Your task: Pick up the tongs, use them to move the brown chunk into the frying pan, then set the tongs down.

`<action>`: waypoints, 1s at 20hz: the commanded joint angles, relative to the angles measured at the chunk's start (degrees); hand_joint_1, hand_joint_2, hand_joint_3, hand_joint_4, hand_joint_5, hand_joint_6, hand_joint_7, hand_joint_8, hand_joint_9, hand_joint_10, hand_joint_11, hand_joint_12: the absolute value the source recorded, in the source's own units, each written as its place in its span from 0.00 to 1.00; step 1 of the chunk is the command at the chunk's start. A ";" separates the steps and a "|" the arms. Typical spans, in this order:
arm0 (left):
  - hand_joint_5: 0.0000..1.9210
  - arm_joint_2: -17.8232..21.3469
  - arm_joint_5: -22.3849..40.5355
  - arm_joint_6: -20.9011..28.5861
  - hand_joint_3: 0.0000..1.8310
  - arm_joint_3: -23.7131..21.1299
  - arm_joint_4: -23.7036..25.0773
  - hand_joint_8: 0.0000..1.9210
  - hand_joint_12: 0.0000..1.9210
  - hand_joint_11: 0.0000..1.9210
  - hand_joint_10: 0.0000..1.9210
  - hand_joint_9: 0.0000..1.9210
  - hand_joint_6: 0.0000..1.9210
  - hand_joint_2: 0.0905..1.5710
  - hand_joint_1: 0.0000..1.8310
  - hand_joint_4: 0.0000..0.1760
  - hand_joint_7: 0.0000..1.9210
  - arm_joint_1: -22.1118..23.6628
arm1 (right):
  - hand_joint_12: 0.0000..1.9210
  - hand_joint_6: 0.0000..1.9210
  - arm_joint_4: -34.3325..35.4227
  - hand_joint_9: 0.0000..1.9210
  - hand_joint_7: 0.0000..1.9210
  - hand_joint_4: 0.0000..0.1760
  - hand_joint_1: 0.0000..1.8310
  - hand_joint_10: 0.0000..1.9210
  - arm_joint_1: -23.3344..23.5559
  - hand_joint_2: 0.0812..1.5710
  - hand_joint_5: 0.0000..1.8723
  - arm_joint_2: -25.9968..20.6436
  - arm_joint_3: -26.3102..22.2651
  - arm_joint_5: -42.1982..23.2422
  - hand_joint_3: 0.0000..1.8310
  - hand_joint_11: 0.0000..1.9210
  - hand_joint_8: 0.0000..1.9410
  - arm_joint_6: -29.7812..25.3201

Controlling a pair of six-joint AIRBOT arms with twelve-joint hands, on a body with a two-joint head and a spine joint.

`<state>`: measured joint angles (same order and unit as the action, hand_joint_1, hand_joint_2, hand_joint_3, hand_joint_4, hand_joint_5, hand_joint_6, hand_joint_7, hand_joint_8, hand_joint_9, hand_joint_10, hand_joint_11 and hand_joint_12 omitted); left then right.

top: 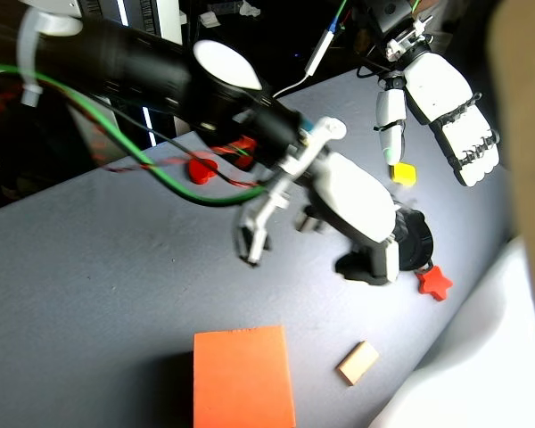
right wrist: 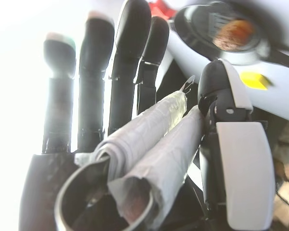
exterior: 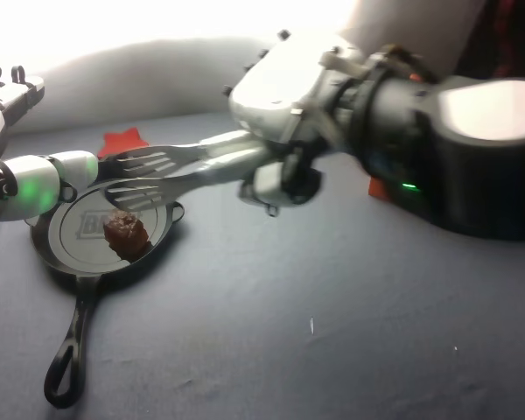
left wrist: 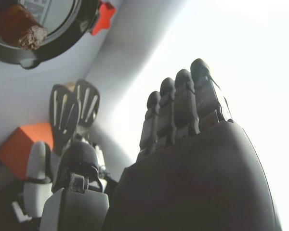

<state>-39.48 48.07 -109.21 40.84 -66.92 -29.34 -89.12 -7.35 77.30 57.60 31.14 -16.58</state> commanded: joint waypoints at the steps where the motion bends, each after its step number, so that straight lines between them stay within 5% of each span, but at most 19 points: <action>1: 0.04 0.54 4.76 0.11 0.00 -0.14 3.20 0.00 0.08 0.00 0.00 0.04 0.00 0.79 0.00 0.00 0.05 0.71 | 0.97 0.36 -3.39 0.51 0.59 0.00 0.28 0.73 0.43 0.83 0.49 -1.19 -0.92 1.33 0.00 0.37 0.36 -0.12; 7: 0.04 0.67 4.90 -0.01 0.00 -0.56 3.20 0.00 0.08 0.00 0.00 0.03 0.00 0.80 0.00 0.00 0.05 0.78 | 0.98 0.36 -19.88 0.51 0.58 0.00 0.27 0.74 -6.50 0.84 0.49 -8.89 -10.27 3.74 0.00 0.38 0.36 -7.89; 12: 0.04 0.67 5.04 -0.01 0.00 -0.65 3.19 0.00 0.09 0.00 0.00 0.04 0.00 0.79 0.00 0.00 0.05 0.82 | 0.98 0.34 -31.86 0.51 0.59 0.00 0.28 0.73 -13.32 0.83 0.50 -8.03 -10.38 8.15 0.00 0.37 0.36 -13.97; 14: 0.04 0.67 5.04 -0.01 0.00 -0.69 3.19 0.00 0.07 0.00 0.00 0.03 0.00 0.80 0.00 0.00 0.05 0.85 | 0.95 0.33 -33.63 0.48 0.57 0.00 0.30 0.64 -15.19 0.81 0.48 -7.09 -9.92 8.69 0.00 0.33 0.29 -13.97; 20: 0.04 0.67 5.04 -0.11 0.00 -1.18 3.19 0.00 0.05 0.00 0.00 0.03 0.00 0.79 0.00 0.00 0.05 0.86 | 0.90 0.29 -37.72 0.47 0.58 0.00 0.31 0.61 -20.08 0.81 0.48 -4.89 -8.12 10.95 0.00 0.31 0.25 -15.46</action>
<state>-39.48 48.53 -109.23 39.57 -66.98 -29.04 -123.63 -28.32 72.60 49.56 38.28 -32.25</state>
